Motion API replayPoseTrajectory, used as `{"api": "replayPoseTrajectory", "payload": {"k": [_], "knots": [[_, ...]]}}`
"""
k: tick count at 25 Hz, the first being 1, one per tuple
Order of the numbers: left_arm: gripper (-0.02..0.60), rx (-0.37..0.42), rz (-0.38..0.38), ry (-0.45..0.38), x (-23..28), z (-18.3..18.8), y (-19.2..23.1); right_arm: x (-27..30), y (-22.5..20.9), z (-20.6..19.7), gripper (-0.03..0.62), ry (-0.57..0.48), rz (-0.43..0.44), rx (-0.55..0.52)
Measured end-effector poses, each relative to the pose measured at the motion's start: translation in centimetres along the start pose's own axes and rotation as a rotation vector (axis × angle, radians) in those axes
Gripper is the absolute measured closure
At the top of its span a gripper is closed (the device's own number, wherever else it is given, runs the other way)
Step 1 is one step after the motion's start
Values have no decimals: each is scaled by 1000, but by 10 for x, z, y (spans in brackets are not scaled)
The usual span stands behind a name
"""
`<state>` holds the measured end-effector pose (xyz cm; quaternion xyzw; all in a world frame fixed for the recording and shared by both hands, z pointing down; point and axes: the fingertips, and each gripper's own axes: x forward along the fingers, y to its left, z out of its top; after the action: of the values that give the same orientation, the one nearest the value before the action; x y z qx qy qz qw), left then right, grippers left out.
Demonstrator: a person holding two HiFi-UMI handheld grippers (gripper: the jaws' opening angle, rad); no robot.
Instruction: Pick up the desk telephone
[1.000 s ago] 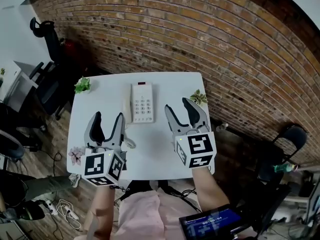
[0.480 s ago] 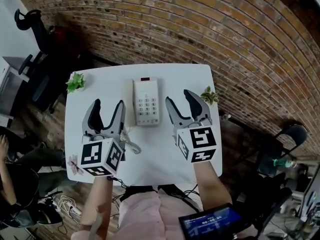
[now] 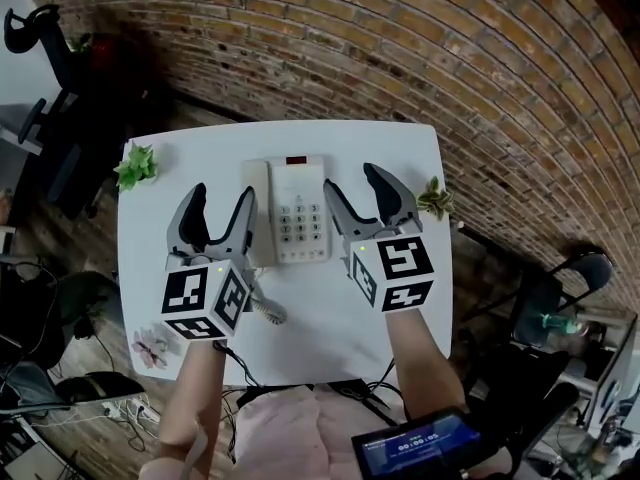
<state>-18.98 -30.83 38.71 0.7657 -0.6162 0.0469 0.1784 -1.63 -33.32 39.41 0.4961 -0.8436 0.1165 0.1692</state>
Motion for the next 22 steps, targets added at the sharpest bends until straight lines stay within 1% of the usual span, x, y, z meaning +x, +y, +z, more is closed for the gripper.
{"api": "replayPoseTrajectory", "payload": {"k": [4, 9, 17, 19, 22], "knots": [[263, -26, -15, 54, 22, -21, 5, 22, -1, -14, 327, 40, 16, 20], [258, -78, -33, 134, 46, -54, 10, 47, 2, -40, 317, 103, 49, 61], [233, -172, -79, 249, 76, -100, 13, 79, 8, -81, 278, 205, 108, 141], [221, -206, -92, 265, 79, -107, 14, 83, 11, -90, 265, 231, 126, 158], [216, -288, -134, 288, 83, -114, 10, 89, 16, -102, 258, 267, 153, 183]]}}
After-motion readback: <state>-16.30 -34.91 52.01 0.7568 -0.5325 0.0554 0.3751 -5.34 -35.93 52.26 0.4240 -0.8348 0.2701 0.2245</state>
